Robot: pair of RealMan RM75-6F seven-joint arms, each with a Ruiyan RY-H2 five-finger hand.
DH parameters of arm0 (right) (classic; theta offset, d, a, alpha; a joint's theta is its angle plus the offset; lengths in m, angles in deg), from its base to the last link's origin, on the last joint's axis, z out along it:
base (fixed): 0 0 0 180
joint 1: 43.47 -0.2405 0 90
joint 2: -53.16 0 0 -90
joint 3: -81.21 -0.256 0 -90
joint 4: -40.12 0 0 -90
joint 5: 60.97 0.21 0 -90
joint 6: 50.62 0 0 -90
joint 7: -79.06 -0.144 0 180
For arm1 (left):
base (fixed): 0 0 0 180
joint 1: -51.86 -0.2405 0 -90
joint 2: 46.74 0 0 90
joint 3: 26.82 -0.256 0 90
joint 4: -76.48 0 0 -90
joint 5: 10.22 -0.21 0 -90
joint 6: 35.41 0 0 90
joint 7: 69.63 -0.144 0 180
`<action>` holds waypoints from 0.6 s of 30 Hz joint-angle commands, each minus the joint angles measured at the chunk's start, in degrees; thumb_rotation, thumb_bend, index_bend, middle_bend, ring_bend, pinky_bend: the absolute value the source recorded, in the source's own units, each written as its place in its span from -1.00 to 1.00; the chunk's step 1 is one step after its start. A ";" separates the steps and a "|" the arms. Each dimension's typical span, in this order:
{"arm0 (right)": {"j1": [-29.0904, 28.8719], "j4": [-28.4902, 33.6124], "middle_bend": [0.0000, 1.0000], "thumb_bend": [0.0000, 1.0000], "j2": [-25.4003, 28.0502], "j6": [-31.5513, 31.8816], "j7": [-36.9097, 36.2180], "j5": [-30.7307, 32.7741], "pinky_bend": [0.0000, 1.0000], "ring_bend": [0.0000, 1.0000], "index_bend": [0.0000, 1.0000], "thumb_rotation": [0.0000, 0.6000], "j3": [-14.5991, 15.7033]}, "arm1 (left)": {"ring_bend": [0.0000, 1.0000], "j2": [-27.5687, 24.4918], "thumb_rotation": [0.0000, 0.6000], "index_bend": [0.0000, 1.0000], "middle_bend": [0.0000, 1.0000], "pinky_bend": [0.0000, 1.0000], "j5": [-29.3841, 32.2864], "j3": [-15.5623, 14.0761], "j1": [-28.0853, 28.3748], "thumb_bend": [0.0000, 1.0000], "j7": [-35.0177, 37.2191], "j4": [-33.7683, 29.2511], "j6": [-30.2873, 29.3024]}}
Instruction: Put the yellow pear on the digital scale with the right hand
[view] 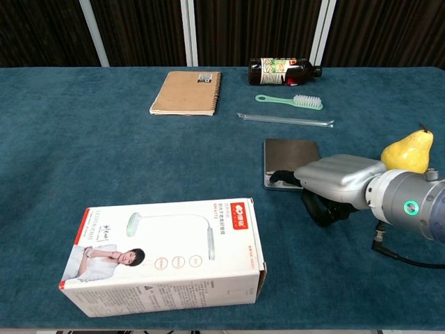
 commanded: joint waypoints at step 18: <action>-1.11 -0.37 0.29 0.91 -0.76 0.39 -0.35 1.07 0.55 0.36 -1.00 1.00 0.67 | -1.00 0.05 1.00 -0.82 -0.89 -0.91 0.15 0.06 0.03 -0.63 -0.17 0.03 0.03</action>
